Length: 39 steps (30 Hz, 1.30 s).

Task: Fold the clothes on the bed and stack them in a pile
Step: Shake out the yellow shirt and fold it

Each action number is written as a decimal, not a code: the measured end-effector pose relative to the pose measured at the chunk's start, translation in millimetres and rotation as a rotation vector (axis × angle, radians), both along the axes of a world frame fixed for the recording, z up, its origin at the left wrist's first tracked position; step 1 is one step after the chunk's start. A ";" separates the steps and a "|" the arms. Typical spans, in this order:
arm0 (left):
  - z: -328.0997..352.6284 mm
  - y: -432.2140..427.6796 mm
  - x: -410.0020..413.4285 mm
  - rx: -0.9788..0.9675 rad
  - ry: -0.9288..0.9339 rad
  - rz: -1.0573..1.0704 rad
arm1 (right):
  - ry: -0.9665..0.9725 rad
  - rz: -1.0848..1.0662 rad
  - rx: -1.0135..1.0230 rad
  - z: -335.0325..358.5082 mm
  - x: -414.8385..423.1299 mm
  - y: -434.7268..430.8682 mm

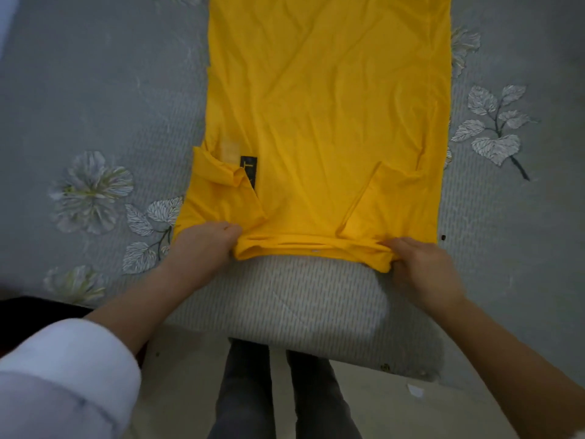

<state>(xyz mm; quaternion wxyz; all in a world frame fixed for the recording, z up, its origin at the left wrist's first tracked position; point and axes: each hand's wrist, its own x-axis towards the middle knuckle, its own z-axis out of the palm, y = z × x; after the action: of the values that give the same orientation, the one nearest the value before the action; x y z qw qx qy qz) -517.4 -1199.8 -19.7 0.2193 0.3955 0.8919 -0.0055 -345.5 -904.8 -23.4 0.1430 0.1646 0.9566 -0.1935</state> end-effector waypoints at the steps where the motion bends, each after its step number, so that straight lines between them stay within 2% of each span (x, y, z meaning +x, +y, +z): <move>1: 5.0 1.8 -1.7 -0.039 -0.006 0.013 | -0.048 -0.060 0.007 5.0 -5.7 2.9; 4: 13.9 5.9 9.6 -0.278 -0.177 -0.017 | -0.316 -0.085 -0.091 10.0 -10.9 13.7; 7: 17.8 3.3 34.7 -0.429 -0.482 -0.061 | -0.627 0.006 -0.378 19.3 -4.6 20.8; 9: 22.2 1.4 49.1 -0.507 -0.708 -0.045 | -0.791 0.065 -0.496 26.1 -1.2 22.6; 12: 27.3 4.8 45.2 -0.496 -0.877 0.019 | -0.864 0.047 -0.565 36.9 -11.2 32.4; 16: 37.9 26.0 -26.8 -0.224 -0.730 0.218 | -0.590 -0.269 -0.583 48.3 -53.3 63.3; 19: 49.5 50.9 -92.9 0.023 -0.704 0.380 | -0.373 -0.419 -0.542 56.9 -98.3 87.3; 22: 50.7 73.9 -147.0 0.086 -0.614 0.444 | -0.244 -0.466 -0.478 60.7 -148.1 105.6; 27: 45.9 102.8 -212.9 0.046 -0.374 0.457 | -0.117 -0.527 -0.390 54.9 -223.7 126.3; 31: 25.7 107.7 -239.1 0.270 -0.126 0.631 | 0.157 -0.691 -0.307 34.6 -257.8 134.4; 33: 6.7 99.9 -238.7 0.239 -0.136 0.739 | 0.192 -0.695 -0.273 21.0 -259.3 132.5; 36: -22.0 81.9 -233.8 0.115 -0.126 0.796 | 0.110 -0.651 -0.165 -0.6 -248.9 132.1; 39: -34.9 72.8 -230.2 0.198 -0.031 0.805 | 0.048 -0.662 -0.086 -12.9 -244.4 136.5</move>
<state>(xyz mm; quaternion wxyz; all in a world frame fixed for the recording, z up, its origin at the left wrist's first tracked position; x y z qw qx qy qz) -747.6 -1127.0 -54.5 0.1782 0.0343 0.9681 0.1725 -589.9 -768.3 -36.2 0.0564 0.4558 0.8452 -0.2734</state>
